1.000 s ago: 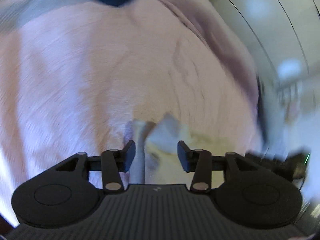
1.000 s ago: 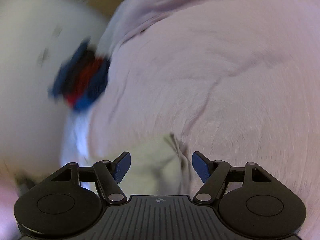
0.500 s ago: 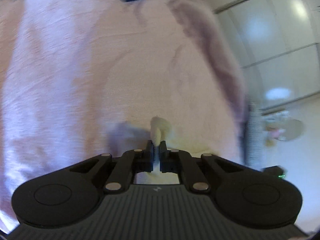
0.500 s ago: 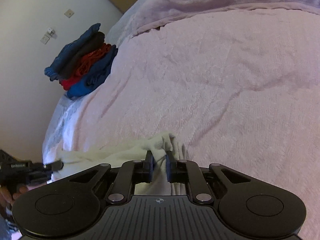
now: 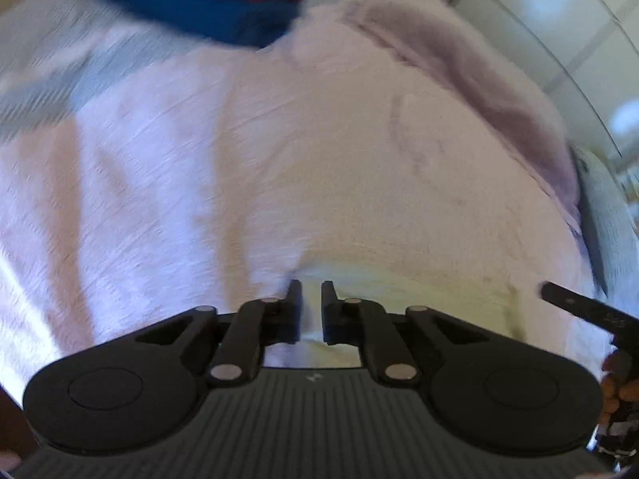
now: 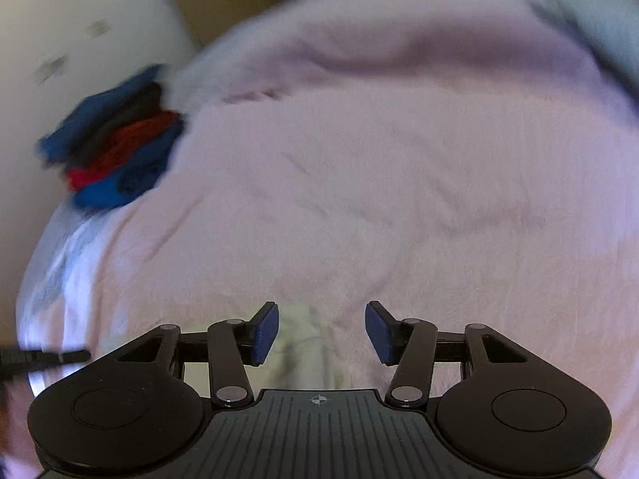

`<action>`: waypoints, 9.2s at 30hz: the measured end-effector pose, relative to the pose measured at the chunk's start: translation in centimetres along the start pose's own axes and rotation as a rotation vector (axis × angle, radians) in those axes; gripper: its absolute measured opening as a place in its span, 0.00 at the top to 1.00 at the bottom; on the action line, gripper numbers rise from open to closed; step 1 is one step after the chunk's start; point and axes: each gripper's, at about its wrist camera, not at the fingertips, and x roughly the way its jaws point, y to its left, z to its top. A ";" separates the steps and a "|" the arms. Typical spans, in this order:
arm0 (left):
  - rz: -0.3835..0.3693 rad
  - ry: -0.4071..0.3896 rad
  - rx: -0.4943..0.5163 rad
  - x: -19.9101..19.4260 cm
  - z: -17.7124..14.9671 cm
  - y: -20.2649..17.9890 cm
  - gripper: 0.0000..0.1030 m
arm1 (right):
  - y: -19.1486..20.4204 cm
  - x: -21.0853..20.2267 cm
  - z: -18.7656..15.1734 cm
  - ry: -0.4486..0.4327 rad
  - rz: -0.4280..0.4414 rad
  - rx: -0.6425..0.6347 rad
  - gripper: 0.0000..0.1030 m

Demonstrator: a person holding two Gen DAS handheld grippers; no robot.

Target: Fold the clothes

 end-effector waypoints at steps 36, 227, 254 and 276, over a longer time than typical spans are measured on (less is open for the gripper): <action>0.125 0.136 0.137 -1.8 -8.1 -4.0 0.96 | 6.3 -4.5 -8.1 0.159 -0.041 -0.106 0.56; 0.066 -0.019 0.485 -14.3 45.5 24.8 0.67 | 46.7 15.6 29.1 -0.011 -0.280 0.201 0.37; 0.155 -0.043 0.518 -21.0 35.5 25.9 0.53 | 49.4 8.5 21.4 -0.045 -0.290 0.239 0.35; 0.185 -0.009 0.480 -21.0 30.6 26.6 0.53 | 49.7 8.1 17.7 0.022 -0.297 0.196 0.35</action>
